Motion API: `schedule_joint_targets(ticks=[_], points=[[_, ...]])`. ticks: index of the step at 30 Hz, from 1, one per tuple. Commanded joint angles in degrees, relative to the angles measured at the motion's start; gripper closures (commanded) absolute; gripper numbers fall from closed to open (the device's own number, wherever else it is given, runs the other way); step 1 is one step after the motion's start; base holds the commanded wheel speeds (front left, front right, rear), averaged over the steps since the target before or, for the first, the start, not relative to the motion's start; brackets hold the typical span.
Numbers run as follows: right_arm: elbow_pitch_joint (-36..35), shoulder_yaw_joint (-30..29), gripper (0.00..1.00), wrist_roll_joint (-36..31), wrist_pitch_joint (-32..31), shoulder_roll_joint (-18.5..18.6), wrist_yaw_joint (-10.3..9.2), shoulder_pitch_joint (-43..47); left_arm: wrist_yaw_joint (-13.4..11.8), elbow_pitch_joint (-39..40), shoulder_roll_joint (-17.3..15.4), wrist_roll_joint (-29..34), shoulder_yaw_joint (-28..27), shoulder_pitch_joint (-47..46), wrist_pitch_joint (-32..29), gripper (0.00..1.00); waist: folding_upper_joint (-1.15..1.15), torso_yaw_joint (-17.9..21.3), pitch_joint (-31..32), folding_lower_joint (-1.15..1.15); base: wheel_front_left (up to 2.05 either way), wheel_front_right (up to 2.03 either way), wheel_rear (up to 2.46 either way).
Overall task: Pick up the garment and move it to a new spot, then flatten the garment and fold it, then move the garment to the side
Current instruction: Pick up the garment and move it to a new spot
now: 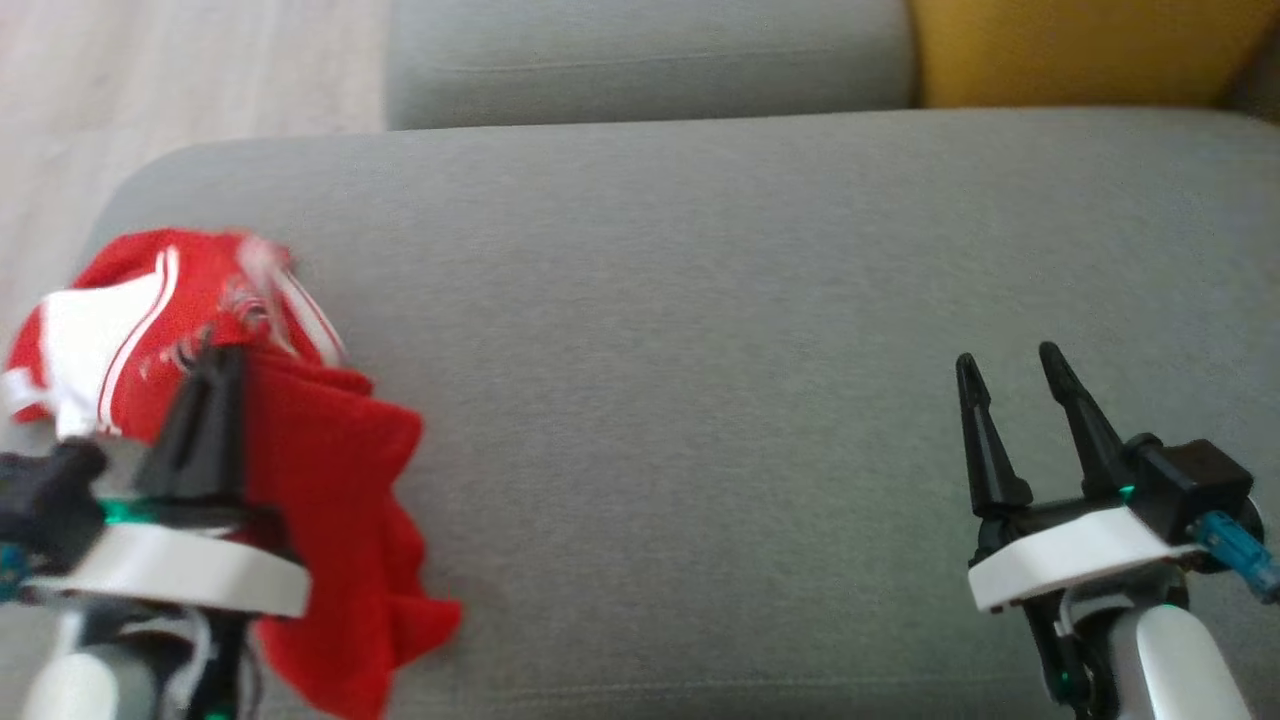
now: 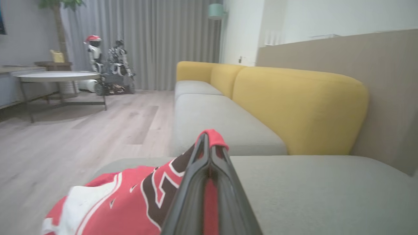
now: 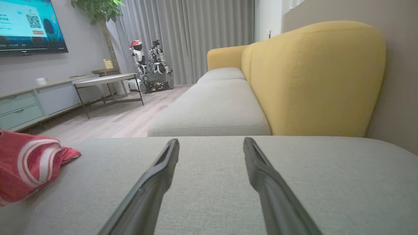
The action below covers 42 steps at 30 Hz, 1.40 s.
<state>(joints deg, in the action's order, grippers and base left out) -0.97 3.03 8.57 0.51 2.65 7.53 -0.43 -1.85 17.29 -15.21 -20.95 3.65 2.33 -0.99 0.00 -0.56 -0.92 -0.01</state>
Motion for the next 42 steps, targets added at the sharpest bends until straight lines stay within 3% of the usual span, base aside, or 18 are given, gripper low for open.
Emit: schedule_joint_targets(ticks=[1,15,25,33,34,35,36,42], points=[[-2.7,1.3,0.0,0.4,0.2,0.2,-0.04,-2.4,0.5,2.4,-0.3,-0.3,-1.2,-3.9,-0.1,1.0,0.0,3.4,-1.7,0.01,0.0,0.0,0.0],[-3.7,0.3,0.0,3.3,3.9,0.2,-0.04,-6.9,7.5,-9.9,6.4,1.1,14.3,-27.8,1.4,1.0,0.0,17.0,-14.4,0.01,0.0,0.0,0.0],[-1.9,2.4,0.0,6.2,7.8,0.2,-0.04,-8.7,8.7,-25.0,7.7,1.8,18.9,-39.8,1.1,1.0,0.0,24.2,-20.6,0.01,0.0,0.0,0.0],[-0.7,3.4,0.0,7.5,10.1,0.2,-0.04,-10.0,9.1,-41.5,6.9,0.9,20.5,-43.9,2.3,1.0,0.0,25.8,-23.3,0.01,0.0,0.0,0.0],[-0.6,3.3,0.0,7.5,10.2,0.2,-0.04,-10.2,9.1,-42.8,7.0,0.7,20.7,-44.3,2.6,0.81,0.0,25.7,-23.3,0.01,0.0,0.0,0.0],[-0.4,3.2,0.0,7.4,10.2,0.2,-0.04,-10.3,9.1,-43.9,7.3,0.4,20.9,-44.6,3.0,0.33,0.0,25.3,-23.1,0.01,0.0,0.0,0.0],[-0.2,3.0,0.0,7.3,10.3,0.2,-0.04,-10.3,9.1,-44.7,7.4,0.2,21.2,-44.8,3.5,0.0,0.0,25.0,-22.9,0.01,0.0,0.0,0.0],[0.3,2.2,0.0,5.6,9.3,0.2,-0.04,-10.5,8.9,-45.9,7.9,-0.5,21.8,-43.0,7.6,0.0,0.0,21.5,-19.8,0.01,0.0,0.0,0.0]])
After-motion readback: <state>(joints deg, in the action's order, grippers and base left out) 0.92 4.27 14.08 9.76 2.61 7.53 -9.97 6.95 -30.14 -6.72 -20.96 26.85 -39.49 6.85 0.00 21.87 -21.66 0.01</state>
